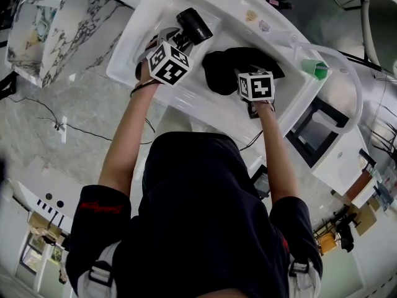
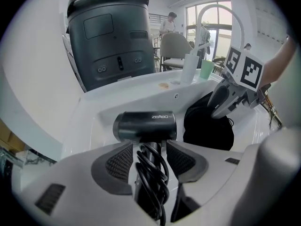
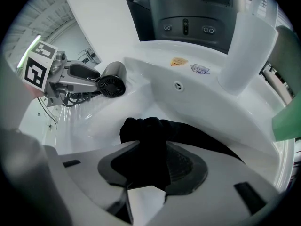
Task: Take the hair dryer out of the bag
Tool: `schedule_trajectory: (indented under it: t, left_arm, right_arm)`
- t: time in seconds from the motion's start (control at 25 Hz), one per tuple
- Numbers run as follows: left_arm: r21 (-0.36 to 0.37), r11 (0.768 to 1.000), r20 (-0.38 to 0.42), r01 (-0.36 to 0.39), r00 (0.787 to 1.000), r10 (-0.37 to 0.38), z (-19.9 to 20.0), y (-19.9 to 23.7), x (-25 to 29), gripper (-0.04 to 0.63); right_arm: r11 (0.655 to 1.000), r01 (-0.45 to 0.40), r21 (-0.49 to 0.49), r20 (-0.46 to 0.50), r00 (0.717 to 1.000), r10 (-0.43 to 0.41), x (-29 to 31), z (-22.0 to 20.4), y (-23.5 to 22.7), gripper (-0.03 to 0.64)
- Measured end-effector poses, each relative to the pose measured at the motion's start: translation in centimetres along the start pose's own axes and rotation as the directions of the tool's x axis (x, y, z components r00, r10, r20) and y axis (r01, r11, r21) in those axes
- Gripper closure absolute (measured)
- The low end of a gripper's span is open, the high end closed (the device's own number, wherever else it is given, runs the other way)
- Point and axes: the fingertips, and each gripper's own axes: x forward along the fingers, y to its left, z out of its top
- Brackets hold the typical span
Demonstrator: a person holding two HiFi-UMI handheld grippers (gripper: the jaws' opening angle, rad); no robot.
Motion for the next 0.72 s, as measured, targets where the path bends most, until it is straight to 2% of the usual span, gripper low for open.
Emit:
schedule_trajectory:
  t: [0.32,0.72]
  left_arm:
    - [-0.018,0.999,0.031,-0.039,0.999,0.039,0.6,-0.8,-1.9,0.38]
    - [-0.046,0.996,0.049,-0.078,0.996,0.08,0.3,-2.1,-4.3,0.393]
  right_arm:
    - [1.0,0.004,-0.015,0.04,0.999,-0.004,-1.4,-0.2,-0.1,0.463]
    - [0.998,0.016,-0.057,0.06,0.998,-0.013,-3.2,-0.9,0.5,0.526]
